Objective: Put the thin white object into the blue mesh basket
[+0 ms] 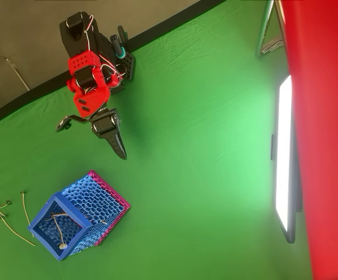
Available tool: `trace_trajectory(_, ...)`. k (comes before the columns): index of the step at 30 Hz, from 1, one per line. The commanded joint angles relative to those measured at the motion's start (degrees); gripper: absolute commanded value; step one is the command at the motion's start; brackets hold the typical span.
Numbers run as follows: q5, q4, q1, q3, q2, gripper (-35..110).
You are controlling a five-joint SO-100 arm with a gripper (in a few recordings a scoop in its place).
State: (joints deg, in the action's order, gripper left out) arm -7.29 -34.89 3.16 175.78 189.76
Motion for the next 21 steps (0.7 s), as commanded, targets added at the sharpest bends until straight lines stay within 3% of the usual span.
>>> trace_trajectory(1, 1.93, -1.41, 0.00, 0.79, 0.70, 0)
trace_trajectory(14, 3.60, -13.71, 0.00, 0.88, 0.79, 1)
trace_trajectory(21, 4.92, -14.50, 0.18, 0.88, 0.79, 1)
